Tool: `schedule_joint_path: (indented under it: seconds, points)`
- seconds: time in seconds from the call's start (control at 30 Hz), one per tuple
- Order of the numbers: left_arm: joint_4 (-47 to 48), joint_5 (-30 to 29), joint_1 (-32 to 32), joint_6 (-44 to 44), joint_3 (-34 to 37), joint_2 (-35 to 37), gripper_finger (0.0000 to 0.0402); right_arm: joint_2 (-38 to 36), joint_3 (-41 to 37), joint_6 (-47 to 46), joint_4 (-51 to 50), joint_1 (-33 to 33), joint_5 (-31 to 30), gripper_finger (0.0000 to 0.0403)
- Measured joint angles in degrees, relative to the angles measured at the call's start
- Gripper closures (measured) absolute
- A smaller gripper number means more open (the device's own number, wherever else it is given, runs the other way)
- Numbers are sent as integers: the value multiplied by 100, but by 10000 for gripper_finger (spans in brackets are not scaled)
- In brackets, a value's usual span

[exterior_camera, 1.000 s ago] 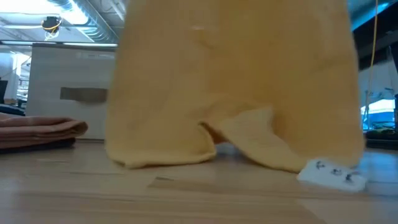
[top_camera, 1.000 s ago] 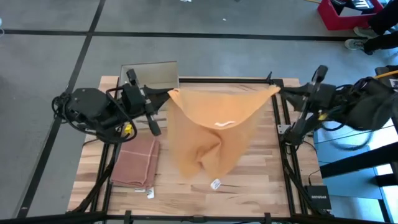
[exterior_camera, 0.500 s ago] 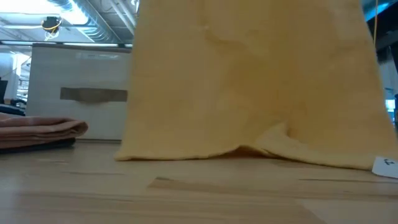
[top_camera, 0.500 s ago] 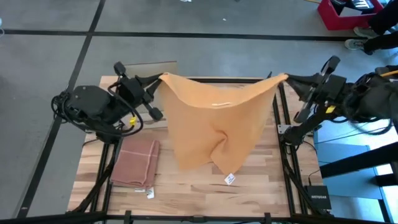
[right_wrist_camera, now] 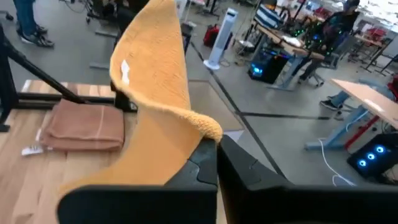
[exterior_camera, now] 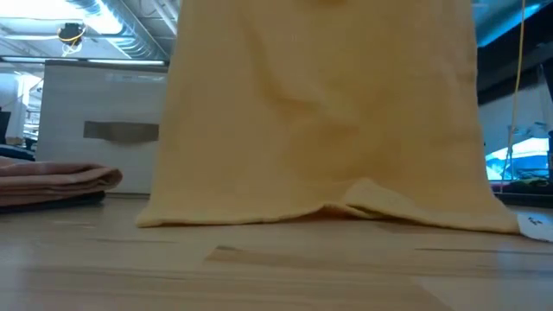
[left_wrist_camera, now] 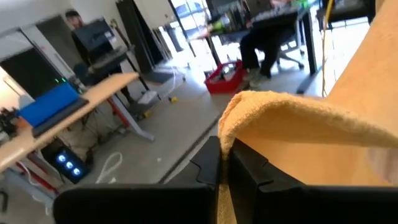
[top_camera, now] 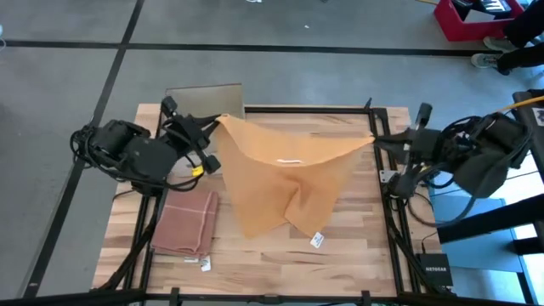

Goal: Fold towel
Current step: Fold the yellow towel

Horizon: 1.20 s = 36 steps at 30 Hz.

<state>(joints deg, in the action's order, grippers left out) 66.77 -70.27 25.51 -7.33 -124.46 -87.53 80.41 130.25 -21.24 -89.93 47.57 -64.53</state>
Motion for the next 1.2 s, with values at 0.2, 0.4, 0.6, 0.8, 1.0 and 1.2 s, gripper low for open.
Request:
schedule_joint_path:
  seconds: [0.2,0.4,0.6,0.8,1.0,1.2]
  points:
    - [356,223,12,-453,2,-4,391,12,-453,-230,-2,-227,365,401]
    - [336,1641,259,-829,47,-19,391,10,-961,-562,-6,-308,862,401]
    - [786,1942,786,-1675,349,-76,391,9,-1613,-1141,-5,-293,1115,401]
    - [595,2085,1379,-1870,608,-125,391,48,-2048,-1462,4,-293,1732,401]
    - [-38,2086,1936,-1882,608,-155,391,84,-1951,-1455,283,-293,2361,401]
    - [-694,2084,2296,-1575,608,-155,391,84,-1544,-1469,354,-293,2848,401]
